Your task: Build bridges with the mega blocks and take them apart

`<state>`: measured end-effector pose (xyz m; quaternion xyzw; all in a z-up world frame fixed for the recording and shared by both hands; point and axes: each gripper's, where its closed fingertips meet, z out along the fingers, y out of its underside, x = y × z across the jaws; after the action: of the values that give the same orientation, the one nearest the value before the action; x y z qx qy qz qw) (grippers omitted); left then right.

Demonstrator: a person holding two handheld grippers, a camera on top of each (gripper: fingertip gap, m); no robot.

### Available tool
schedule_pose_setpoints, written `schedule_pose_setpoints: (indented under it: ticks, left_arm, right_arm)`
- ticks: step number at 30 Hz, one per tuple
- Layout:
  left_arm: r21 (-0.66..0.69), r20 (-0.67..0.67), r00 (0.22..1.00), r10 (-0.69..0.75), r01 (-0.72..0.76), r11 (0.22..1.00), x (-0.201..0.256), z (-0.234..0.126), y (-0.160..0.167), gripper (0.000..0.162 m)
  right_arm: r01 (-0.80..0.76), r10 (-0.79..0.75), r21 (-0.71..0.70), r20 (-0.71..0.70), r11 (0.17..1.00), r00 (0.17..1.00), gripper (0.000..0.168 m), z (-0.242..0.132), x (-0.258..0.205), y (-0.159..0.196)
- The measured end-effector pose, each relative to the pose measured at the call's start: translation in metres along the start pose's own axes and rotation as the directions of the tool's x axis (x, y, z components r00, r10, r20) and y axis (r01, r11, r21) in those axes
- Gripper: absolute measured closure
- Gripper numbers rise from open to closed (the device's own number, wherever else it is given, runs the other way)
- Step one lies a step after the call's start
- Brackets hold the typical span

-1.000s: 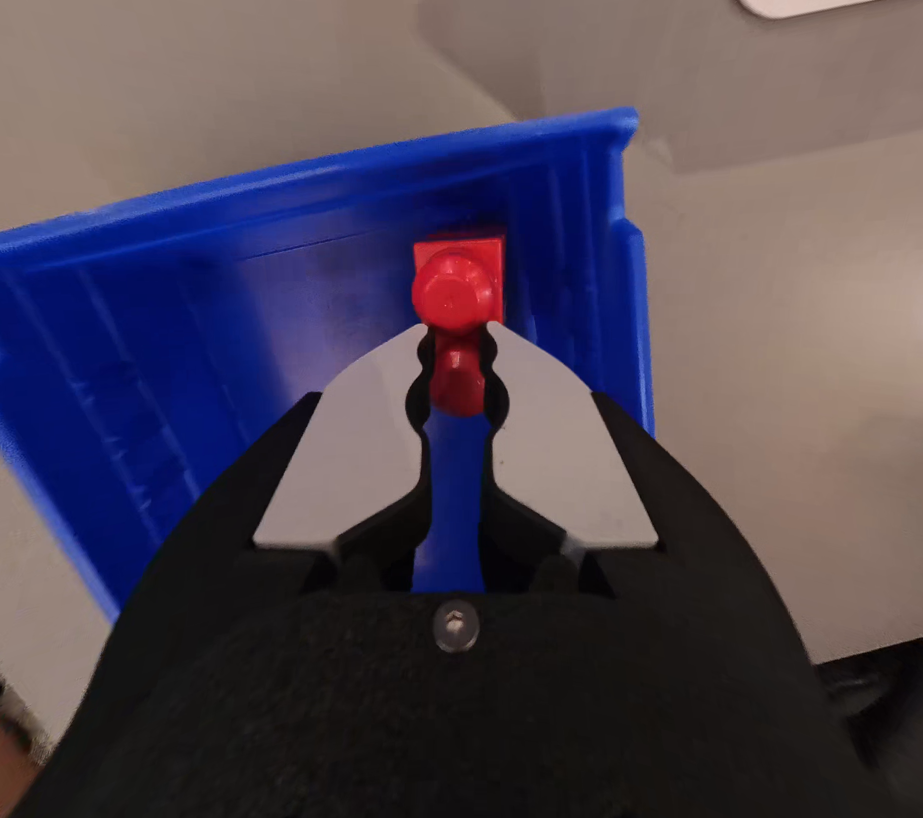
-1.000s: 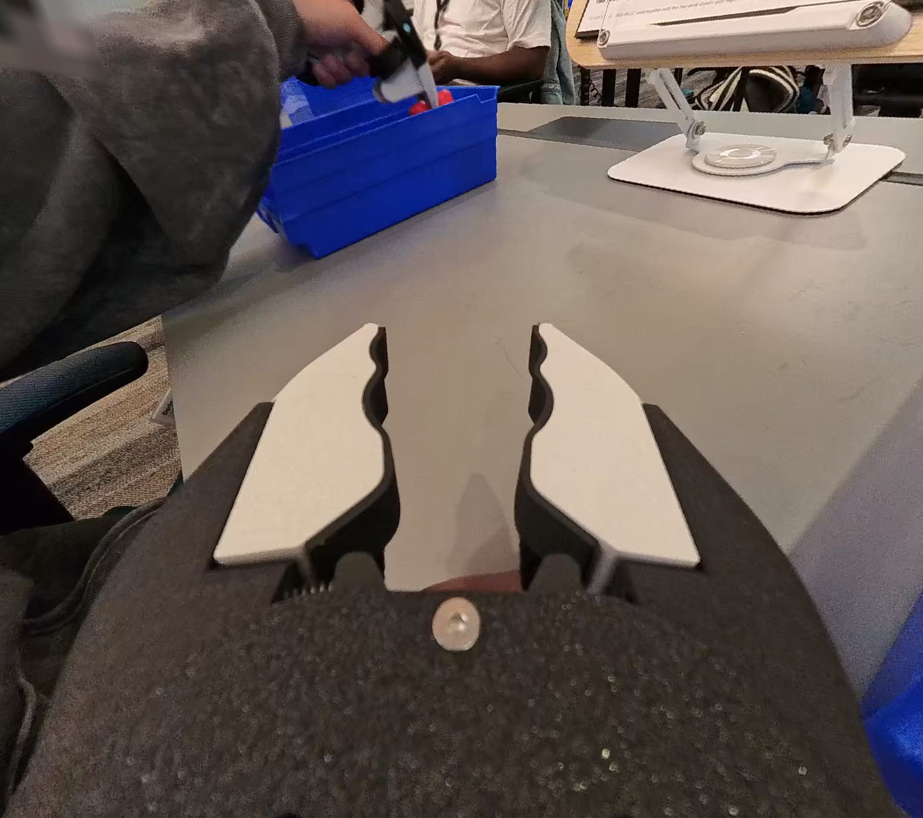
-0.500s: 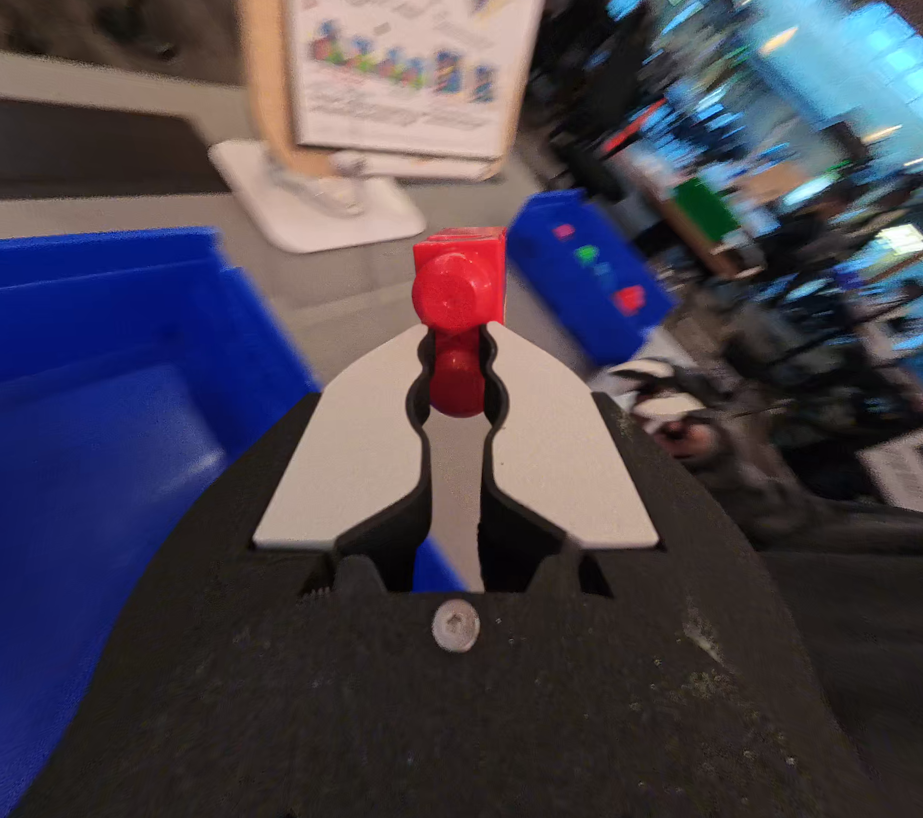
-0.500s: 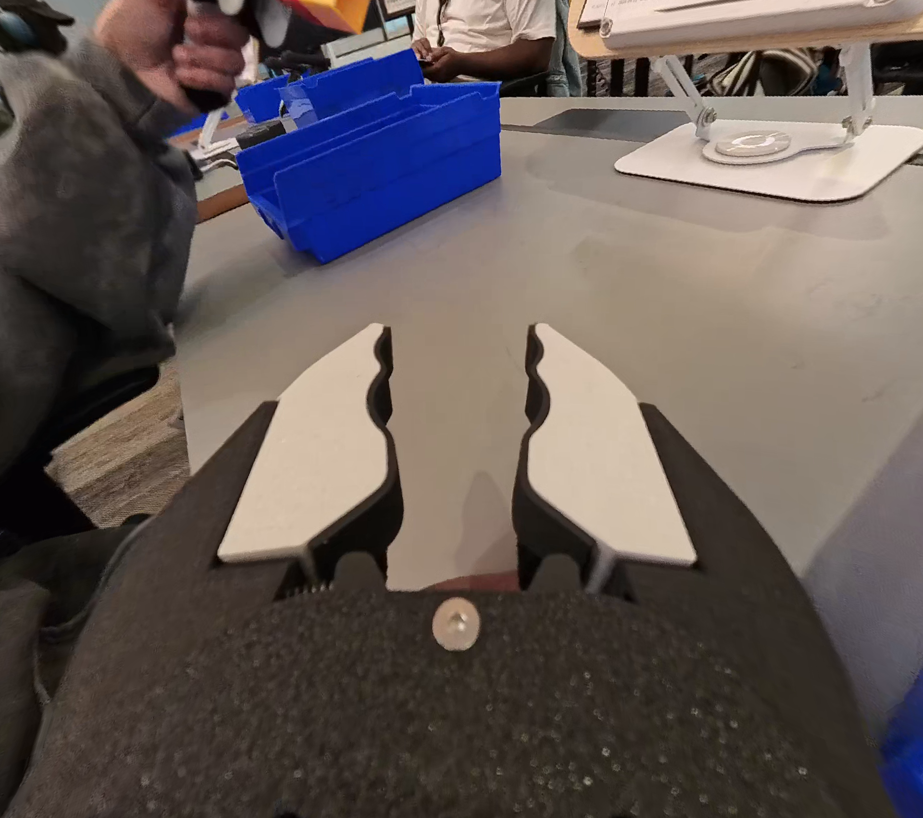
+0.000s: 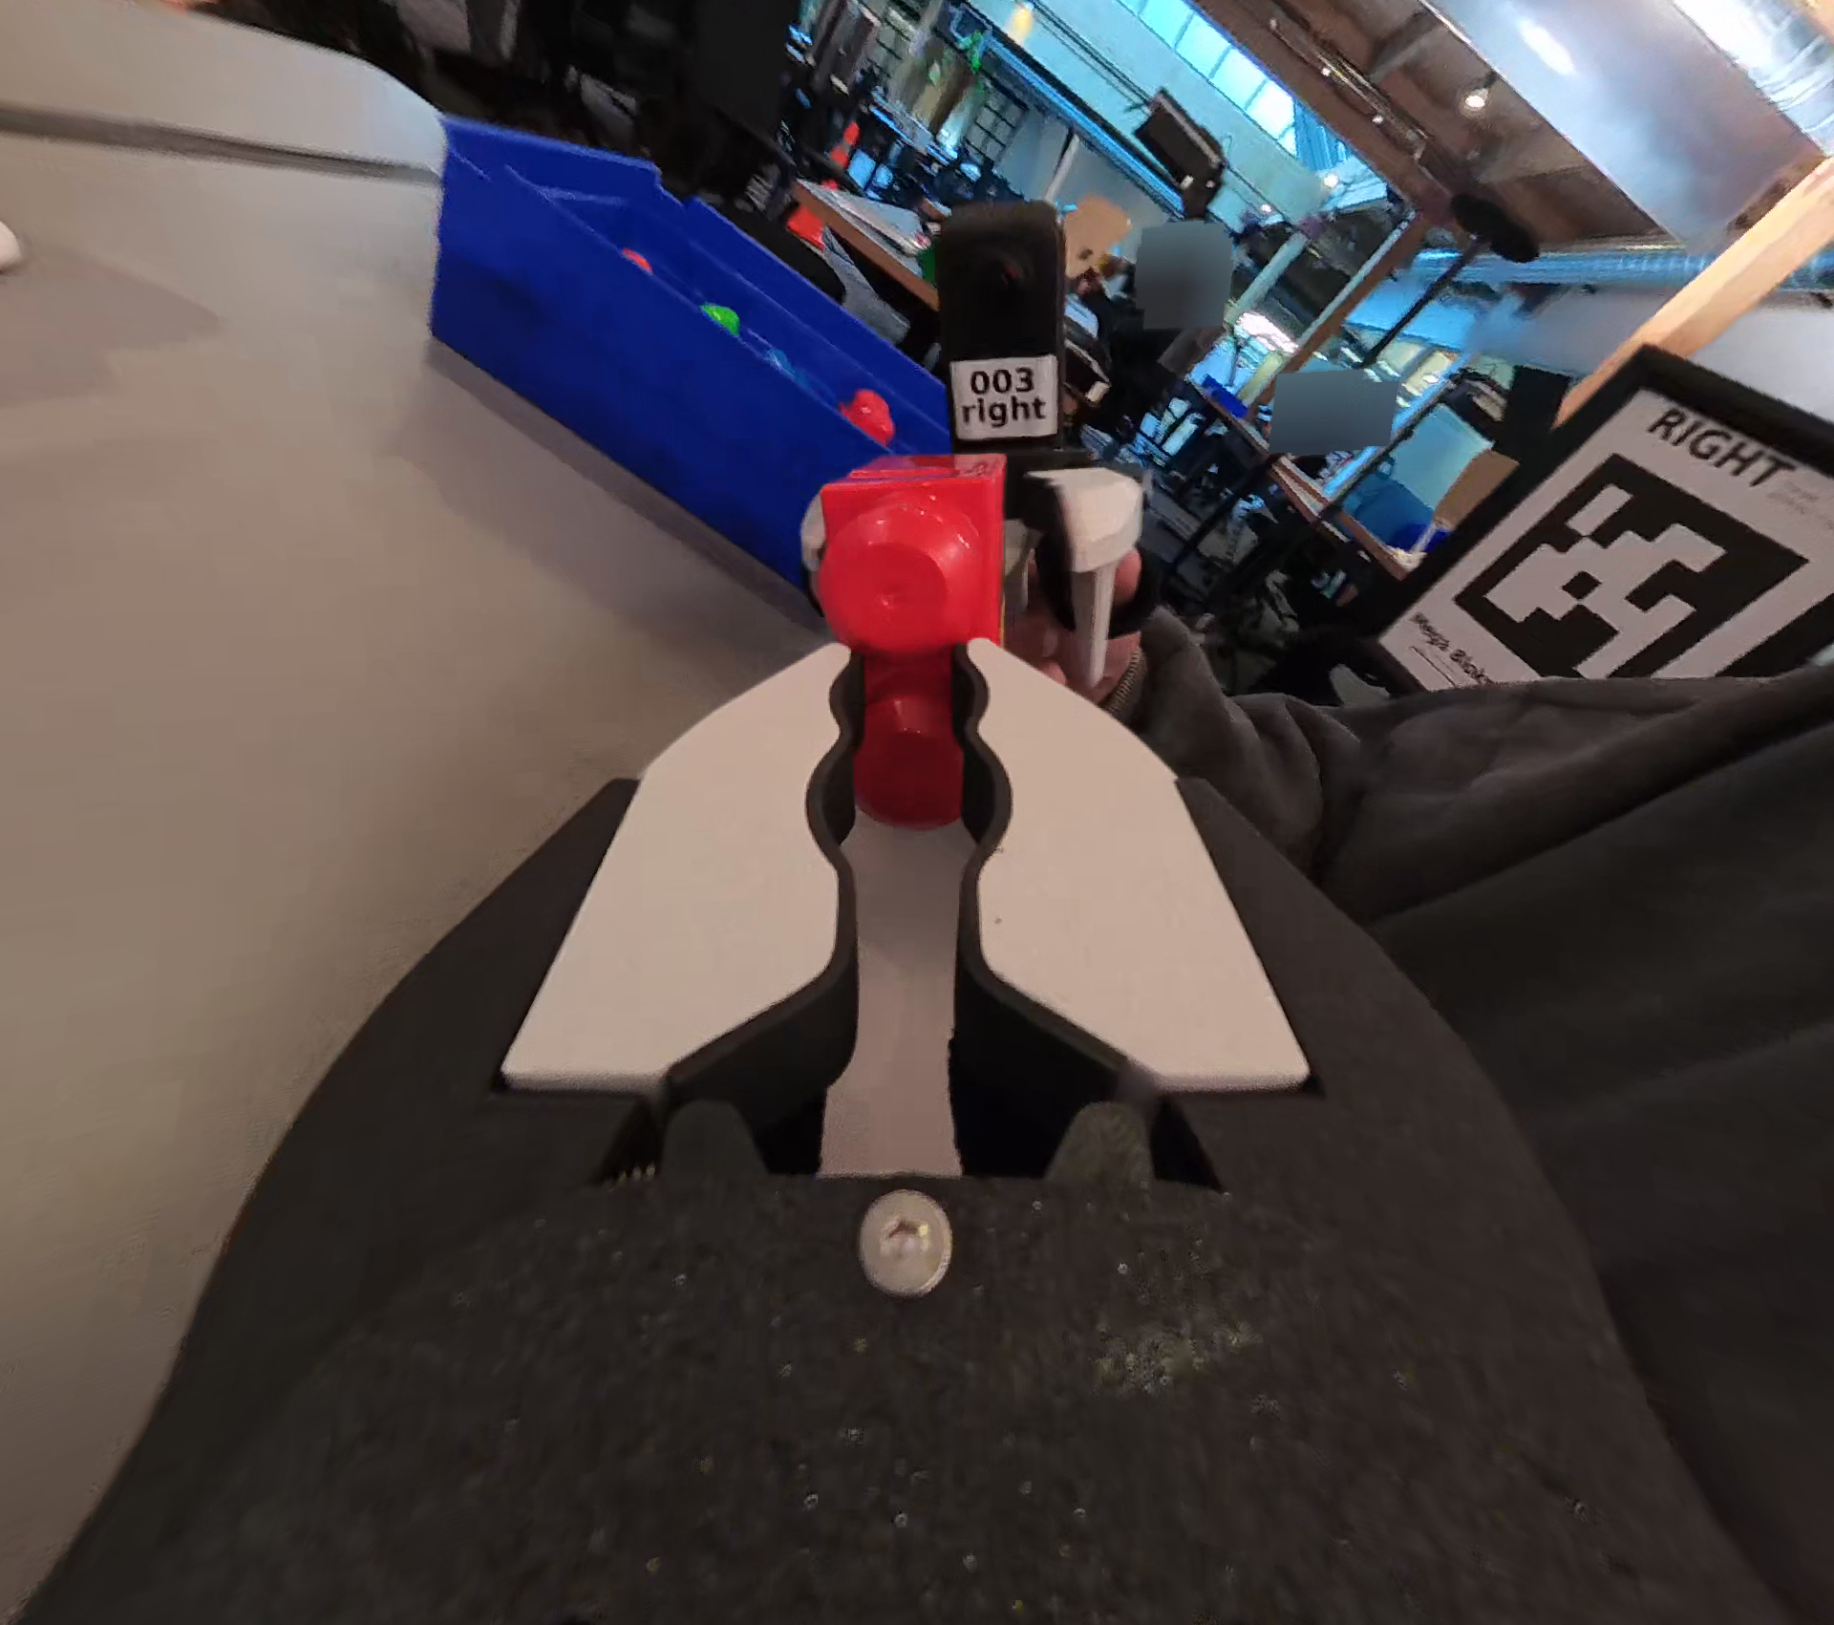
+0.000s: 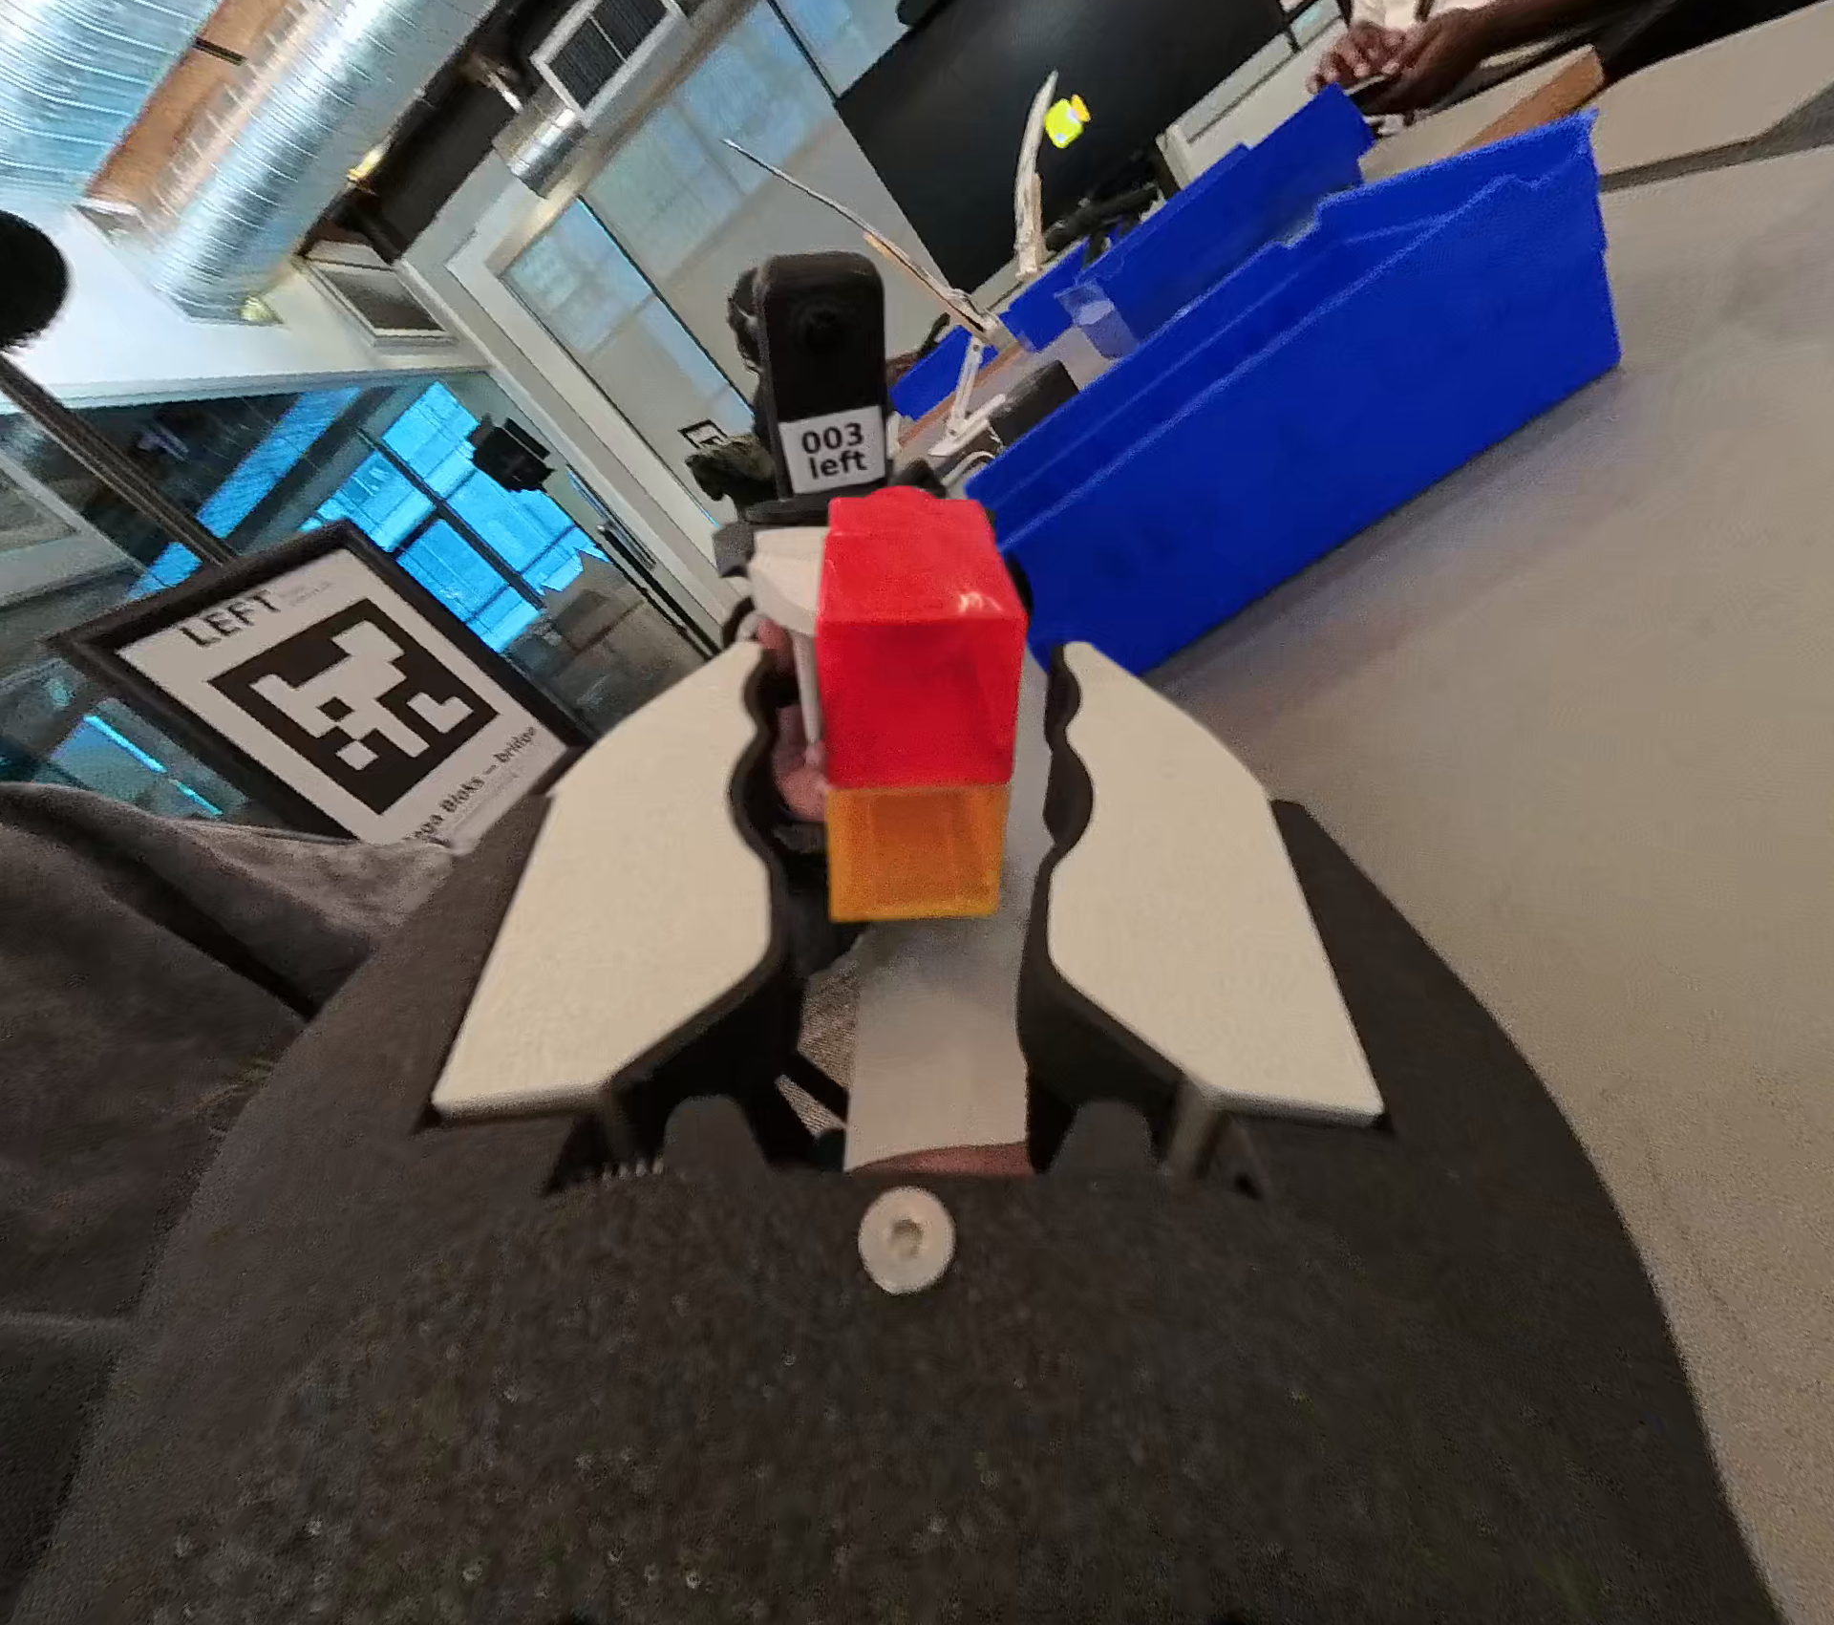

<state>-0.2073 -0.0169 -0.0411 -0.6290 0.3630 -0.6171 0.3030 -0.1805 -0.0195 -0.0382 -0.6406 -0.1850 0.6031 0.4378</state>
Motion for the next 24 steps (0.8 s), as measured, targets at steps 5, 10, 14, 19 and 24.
schedule_pose_setpoints:
  ticks: [5, 10, 14, 19, 24]
  left_arm:
    - [0.004, -0.035, 0.999, -0.017, 0.017, 1.000, 0.000, 0.013, 0.006, 0.146]
    - [0.012, -0.084, 0.996, -0.027, 0.028, 1.000, 0.007, 0.014, 0.005, 0.147]
    - [0.122, -0.113, 0.993, -0.041, 0.055, 0.991, 0.006, -0.010, -0.016, 0.162]
    - [0.077, -0.107, 0.991, -0.081, 0.090, 0.993, -0.004, -0.011, -0.009, 0.162]
    - [-0.055, -0.101, 0.992, -0.080, 0.075, 0.996, 0.002, 0.017, 0.018, 0.140]
  right_arm:
    - [0.011, -0.011, 0.002, -0.013, 1.000, 1.000, 0.132, -0.010, 0.004, 0.003]
    - [0.018, -0.017, -0.012, 0.007, 1.000, 1.000, 0.132, -0.015, -0.001, 0.003]
    - [-0.010, 0.011, 0.068, -0.014, 0.998, 1.000, 0.132, -0.041, 0.003, -0.015]
    - [-0.001, 0.003, 0.091, -0.025, 0.996, 1.000, 0.132, -0.057, 0.001, -0.025]
    - [0.006, -0.004, 0.057, -0.036, 0.998, 0.999, 0.132, -0.049, 0.004, -0.015]
